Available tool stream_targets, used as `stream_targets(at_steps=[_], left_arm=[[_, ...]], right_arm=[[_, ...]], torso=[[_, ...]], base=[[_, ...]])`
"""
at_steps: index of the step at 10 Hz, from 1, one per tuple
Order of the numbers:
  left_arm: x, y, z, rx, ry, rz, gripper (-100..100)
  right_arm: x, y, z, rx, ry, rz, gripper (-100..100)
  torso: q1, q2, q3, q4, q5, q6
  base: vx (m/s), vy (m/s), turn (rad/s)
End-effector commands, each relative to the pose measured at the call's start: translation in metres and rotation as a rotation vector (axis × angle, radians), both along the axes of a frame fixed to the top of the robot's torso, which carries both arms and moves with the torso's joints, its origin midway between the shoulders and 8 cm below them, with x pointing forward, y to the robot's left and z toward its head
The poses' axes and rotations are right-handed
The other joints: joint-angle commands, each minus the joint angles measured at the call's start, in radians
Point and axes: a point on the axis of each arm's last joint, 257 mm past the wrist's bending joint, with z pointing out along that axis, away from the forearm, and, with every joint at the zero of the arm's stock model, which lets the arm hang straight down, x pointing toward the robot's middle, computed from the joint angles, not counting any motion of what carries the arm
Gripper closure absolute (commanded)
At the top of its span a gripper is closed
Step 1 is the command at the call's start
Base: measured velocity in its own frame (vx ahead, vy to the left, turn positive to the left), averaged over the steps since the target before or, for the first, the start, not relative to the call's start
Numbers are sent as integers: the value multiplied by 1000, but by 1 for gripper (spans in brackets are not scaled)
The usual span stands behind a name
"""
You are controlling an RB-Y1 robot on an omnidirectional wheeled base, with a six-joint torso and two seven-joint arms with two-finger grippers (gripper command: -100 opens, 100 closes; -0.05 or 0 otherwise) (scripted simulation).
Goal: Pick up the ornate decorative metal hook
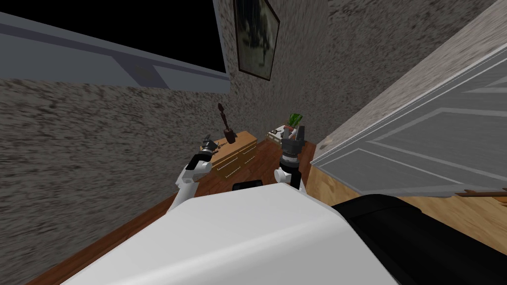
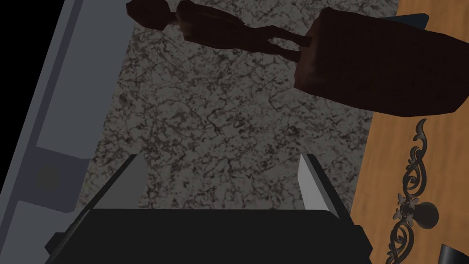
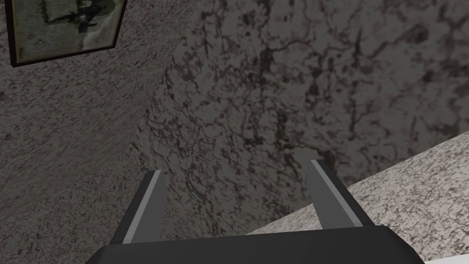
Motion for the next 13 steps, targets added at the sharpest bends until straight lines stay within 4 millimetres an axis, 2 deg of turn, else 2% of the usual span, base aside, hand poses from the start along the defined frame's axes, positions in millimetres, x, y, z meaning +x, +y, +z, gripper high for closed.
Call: stream_targets(at_steps=[1,6,7,8,9,10,11,12,13], left_arm=[[11,8,-14,-35,57,5,-100],[25,23,-54,-96,201,24,-100],[31,31,-67,-126,252,35,-100],[30,32,-71,-127,262,37,-100],[34,41,-87,-157,317,53,-100],[34,41,-88,-157,323,53,-100],[36,51,-103,-188,375,72,-100],[35,51,-105,-188,383,72,-100],[36,61,-121,-218,439,94,-100]], right_arm=[[0,0,0,0,0,0,0],[0,0,0,0,0,0,0],[0,0,0,0,0,0,0],[0,0,0,0,0,0,0],[0,0,0,0,0,0,0],[0,0,0,0,0,0,0],[0,0,0,0,0,0,0],[0,0,0,0,0,0,0],[0,0,0,0,0,0,0]], torso=[[0,0,0,0,0,0],[0,-1,0,0,0,0],[0,-1,-1,0,0,0],[0,-1,-1,0,0,0],[0,-2,-1,0,0,0],[0,-2,-1,0,0,0],[0,-2,-1,0,0,0],[0,-2,-1,-1,0,0],[0,-2,-1,-1,0,0]], base=[[-24,13,-85],[-20,12,-71],[-8,12,-99],[-6,12,-51],[-4,13,-93],[-1,15,-52],[4,16,-91],[6,14,-54],[12,17,-87]])
